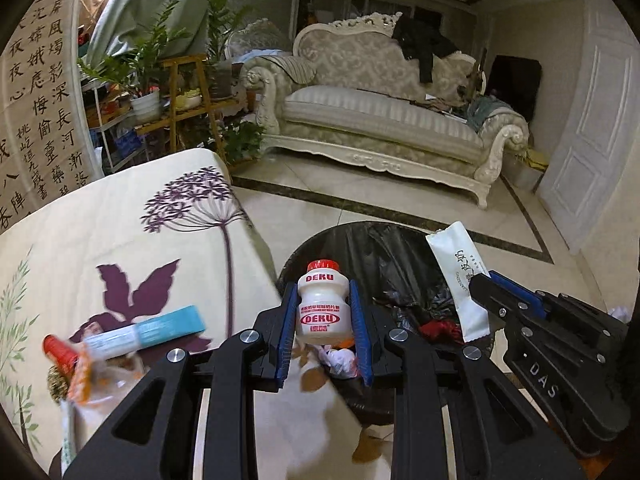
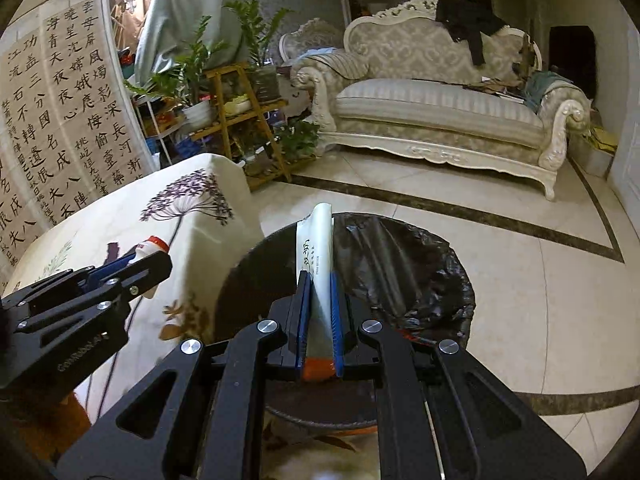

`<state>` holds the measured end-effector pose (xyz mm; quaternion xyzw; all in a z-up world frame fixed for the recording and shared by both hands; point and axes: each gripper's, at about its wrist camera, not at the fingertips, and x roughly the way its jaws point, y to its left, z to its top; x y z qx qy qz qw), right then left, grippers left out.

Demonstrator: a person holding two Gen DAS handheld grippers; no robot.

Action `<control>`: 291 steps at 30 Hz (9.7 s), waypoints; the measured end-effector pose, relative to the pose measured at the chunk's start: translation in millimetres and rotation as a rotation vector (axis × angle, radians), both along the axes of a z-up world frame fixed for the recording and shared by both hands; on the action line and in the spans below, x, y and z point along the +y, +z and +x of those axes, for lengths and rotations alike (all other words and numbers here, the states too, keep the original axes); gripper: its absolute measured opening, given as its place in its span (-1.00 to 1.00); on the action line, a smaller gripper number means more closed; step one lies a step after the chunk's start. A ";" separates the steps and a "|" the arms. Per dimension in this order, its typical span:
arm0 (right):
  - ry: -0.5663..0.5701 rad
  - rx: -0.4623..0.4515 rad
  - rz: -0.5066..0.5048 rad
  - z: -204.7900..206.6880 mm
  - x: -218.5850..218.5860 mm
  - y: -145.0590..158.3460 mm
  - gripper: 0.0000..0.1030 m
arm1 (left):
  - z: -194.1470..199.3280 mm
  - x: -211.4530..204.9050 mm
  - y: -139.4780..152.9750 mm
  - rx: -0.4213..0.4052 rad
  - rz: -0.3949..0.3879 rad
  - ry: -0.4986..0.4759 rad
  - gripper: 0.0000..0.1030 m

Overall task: Collect trash
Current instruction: 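Carry yogurt bottle and sachet over the bin and open both grippers, then move both grippers back over the remaining items on the bed, then grasp the white-and-green tube with the left gripper, then grasp the clear orange-printed snack bag with the right gripper while the left gripper holds the tube, then carry tube and snack bag over the black bin and open both grippers, then move both grippers back over the remaining items on the bed, then grasp the small gold ornament with the left gripper, then grasp the blue-and-white tube with the right gripper while the left gripper holds the ornament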

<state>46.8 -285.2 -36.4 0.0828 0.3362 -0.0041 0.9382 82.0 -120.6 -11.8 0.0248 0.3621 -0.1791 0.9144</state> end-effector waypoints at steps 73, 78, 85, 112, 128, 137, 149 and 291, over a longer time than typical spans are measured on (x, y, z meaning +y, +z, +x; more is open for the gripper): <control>0.269 0.071 -0.022 -10.7 176.9 7.7 0.41 | -84.8 195.8 -22.4 0.117 0.023 0.288 -0.61; 0.234 0.124 -0.044 14.6 177.8 2.1 0.40 | -87.2 206.0 -13.7 0.101 0.010 0.305 -0.61; 0.220 0.195 -0.094 34.8 179.6 -6.9 0.40 | -79.9 228.0 -11.6 0.096 0.005 0.358 -0.61; 0.519 0.225 -0.044 -0.2 245.1 -11.6 0.41 | -84.9 264.5 -15.8 0.101 0.003 0.433 -0.61; 0.496 0.190 -0.121 -6.0 245.6 -11.5 -0.66 | -82.7 266.9 -19.1 0.113 -0.003 0.437 -0.61; 0.474 0.160 -0.077 -18.4 235.0 -4.2 -0.67 | -85.3 261.7 -17.5 0.103 -0.004 0.436 -0.61; 0.330 0.065 -0.061 -30.0 189.4 15.2 -0.67 | -90.0 224.3 -1.8 0.032 -0.011 0.382 -0.61; 0.284 0.168 -0.102 80.2 222.9 -10.4 0.16 | -35.8 247.7 -21.7 0.131 -0.022 0.431 -0.62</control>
